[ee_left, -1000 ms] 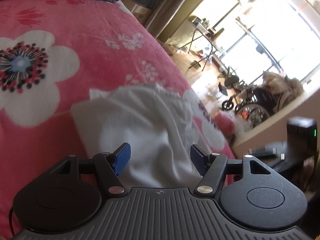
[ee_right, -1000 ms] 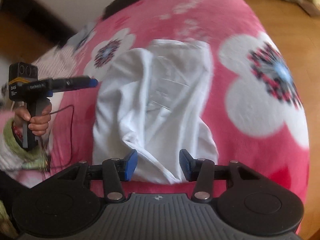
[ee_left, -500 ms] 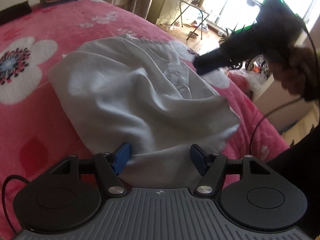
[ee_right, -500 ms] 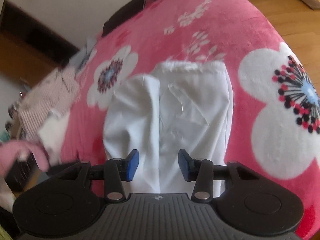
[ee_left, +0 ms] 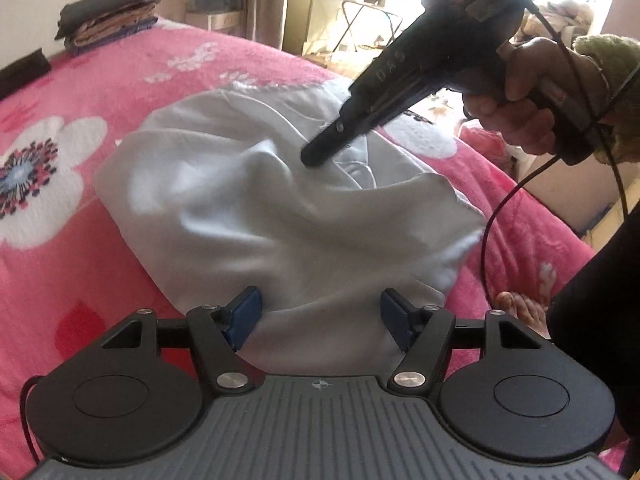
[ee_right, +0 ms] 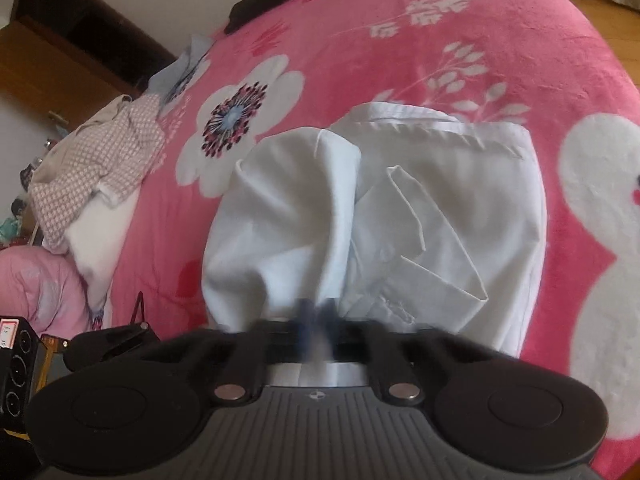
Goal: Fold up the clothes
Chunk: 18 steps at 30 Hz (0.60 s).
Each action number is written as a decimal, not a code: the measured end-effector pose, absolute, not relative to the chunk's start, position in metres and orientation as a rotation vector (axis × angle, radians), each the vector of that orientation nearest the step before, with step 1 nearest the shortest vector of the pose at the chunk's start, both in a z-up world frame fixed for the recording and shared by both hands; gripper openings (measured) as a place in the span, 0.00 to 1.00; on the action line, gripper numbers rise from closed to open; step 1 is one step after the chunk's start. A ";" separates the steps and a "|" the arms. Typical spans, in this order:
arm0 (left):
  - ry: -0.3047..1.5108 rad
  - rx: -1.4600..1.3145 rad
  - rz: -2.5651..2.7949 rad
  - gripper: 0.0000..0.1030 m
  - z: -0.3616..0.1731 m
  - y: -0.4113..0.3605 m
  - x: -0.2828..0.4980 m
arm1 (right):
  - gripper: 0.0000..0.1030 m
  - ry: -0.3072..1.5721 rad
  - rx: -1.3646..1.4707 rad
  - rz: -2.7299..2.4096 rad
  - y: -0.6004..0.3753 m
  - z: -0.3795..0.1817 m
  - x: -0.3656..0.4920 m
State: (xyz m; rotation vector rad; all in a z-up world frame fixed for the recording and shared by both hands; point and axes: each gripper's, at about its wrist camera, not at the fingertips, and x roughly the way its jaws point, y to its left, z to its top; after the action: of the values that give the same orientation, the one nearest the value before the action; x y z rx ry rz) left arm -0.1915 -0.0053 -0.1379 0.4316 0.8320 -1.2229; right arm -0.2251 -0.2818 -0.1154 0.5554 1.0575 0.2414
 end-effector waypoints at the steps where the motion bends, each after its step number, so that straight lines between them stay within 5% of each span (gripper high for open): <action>1: 0.820 0.436 -1.226 0.64 -0.136 -0.005 -0.193 | 0.00 1.029 0.552 0.246 -0.282 -0.111 -0.228; 10: 0.712 0.454 -1.282 0.64 -0.126 -0.012 -0.199 | 0.00 0.848 0.400 0.180 -0.289 -0.057 -0.252; 18: 0.687 0.514 -1.284 0.64 -0.136 -0.021 -0.202 | 0.00 0.867 0.320 0.061 -0.305 -0.075 -0.257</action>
State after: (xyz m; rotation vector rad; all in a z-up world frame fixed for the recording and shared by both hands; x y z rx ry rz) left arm -0.2019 -0.0210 -0.1365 0.5139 0.6866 -1.2838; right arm -0.2570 -0.3046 -0.0746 0.3198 0.8673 0.0605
